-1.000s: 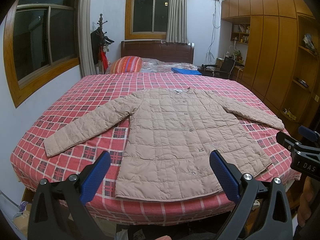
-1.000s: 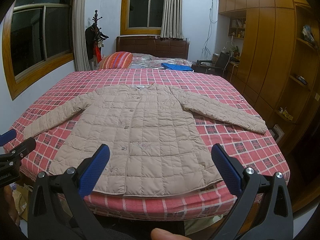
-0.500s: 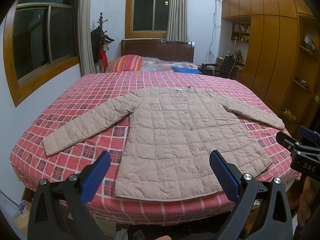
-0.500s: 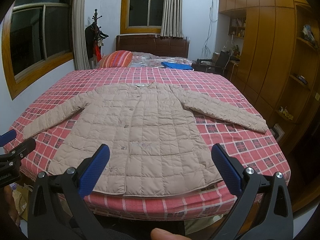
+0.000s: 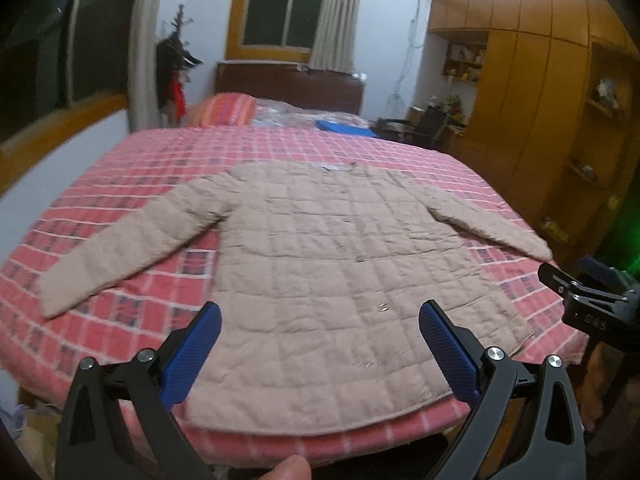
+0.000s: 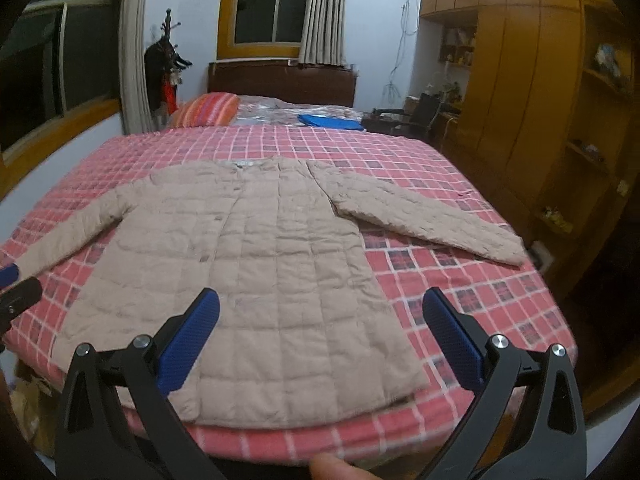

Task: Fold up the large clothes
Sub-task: 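Grasp the beige jacket's sleeve cuff with the right tool and lift it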

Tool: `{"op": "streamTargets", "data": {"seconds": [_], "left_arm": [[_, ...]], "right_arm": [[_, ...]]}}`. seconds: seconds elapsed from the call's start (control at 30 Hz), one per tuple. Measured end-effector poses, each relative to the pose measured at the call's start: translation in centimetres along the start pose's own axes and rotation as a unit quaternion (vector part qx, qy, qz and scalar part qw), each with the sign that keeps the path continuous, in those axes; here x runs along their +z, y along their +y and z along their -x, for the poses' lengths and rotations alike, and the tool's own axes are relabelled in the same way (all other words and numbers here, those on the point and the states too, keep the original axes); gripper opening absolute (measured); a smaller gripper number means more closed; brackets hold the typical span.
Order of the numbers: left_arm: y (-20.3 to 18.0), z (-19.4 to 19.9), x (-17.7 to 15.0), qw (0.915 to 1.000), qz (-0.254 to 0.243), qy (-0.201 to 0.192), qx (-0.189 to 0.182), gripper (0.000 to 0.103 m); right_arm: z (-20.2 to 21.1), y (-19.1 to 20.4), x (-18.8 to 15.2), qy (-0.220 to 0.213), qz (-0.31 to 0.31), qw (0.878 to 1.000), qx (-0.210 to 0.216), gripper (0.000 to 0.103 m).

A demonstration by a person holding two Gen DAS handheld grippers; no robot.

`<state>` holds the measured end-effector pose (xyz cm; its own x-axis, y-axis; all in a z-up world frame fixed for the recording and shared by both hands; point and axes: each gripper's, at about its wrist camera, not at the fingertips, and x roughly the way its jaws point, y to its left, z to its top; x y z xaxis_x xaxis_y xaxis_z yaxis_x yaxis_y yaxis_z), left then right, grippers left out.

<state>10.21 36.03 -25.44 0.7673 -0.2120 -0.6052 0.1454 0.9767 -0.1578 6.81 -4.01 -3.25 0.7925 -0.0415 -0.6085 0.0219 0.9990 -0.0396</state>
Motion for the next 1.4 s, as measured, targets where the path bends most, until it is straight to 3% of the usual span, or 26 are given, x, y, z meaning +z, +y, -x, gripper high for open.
{"op": "streamTargets", "data": {"seconds": [0.17, 0.27, 0.3, 0.37, 0.43, 0.47, 0.57, 0.67, 0.8, 0.93, 1.03, 1.23, 1.3, 1.4], "left_arm": [[1.8, -5.3, 2.9, 0.9987, 0.014, 0.030, -0.040, 0.099], [1.7, -7.4, 4.6, 0.9982, 0.002, 0.015, -0.059, 0.099], [1.7, -7.8, 5.0, 0.9980, -0.003, 0.005, -0.063, 0.099], [1.6, -8.8, 6.0, 0.9969, -0.015, -0.030, -0.071, 0.099], [1.6, -9.7, 6.7, 0.9962, -0.019, -0.043, -0.073, 0.099], [1.5, -10.2, 7.0, 0.9960, -0.022, -0.041, -0.077, 0.099], [1.0, -12.1, 8.1, 0.9947, -0.027, -0.010, -0.098, 0.099], [0.9, -14.4, 9.0, 0.9942, -0.016, 0.020, -0.104, 0.099], [1.2, -16.3, 9.3, 0.9936, 0.003, 0.040, -0.106, 0.099], [1.6, -17.8, 9.6, 0.9936, 0.008, 0.052, -0.100, 0.099], [2.2, -18.4, 10.2, 0.9932, 0.019, 0.055, -0.101, 0.099], [3.3, -18.5, 11.4, 0.9913, 0.050, 0.032, -0.117, 0.099], [3.4, -18.4, 11.8, 0.9914, 0.053, 0.028, -0.117, 0.099], [3.3, -18.3, 12.1, 0.9930, 0.045, 0.029, -0.105, 0.099]], "right_arm": [[-5.0, -7.3, 1.7, 0.026, -0.107, 0.994, 0.029, 0.101], [-9.4, -14.5, 2.1, 0.057, -0.213, 0.974, 0.039, 0.101], [-10.8, -17.5, 1.9, 0.061, -0.264, 0.961, 0.046, 0.100], [-12.9, -22.6, 1.0, 0.068, -0.351, 0.933, 0.049, 0.089], [-14.8, -27.0, 0.1, 0.072, -0.412, 0.907, 0.055, 0.061], [-15.7, -29.8, -0.6, 0.071, -0.454, 0.887, 0.055, 0.059], [-17.1, -34.8, -2.3, 0.057, -0.521, 0.850, 0.048, 0.058], [-18.9, -39.0, -4.7, 0.038, -0.594, 0.801, 0.057, 0.058], [-21.5, -41.5, -7.0, 0.029, -0.645, 0.761, 0.065, 0.058], [-23.9, -42.8, -7.9, 0.032, -0.664, 0.744, 0.068, 0.058], [-25.4, -43.9, -8.2, 0.028, -0.663, 0.745, 0.068, 0.058], [-27.5, -44.7, -6.8, 0.018, -0.644, 0.761, 0.068, 0.058], [-27.8, -44.9, -6.3, 0.012, -0.647, 0.759, 0.077, 0.058], [-28.1, -45.6, -6.2, 0.007, -0.651, 0.754, 0.086, 0.044]]}}
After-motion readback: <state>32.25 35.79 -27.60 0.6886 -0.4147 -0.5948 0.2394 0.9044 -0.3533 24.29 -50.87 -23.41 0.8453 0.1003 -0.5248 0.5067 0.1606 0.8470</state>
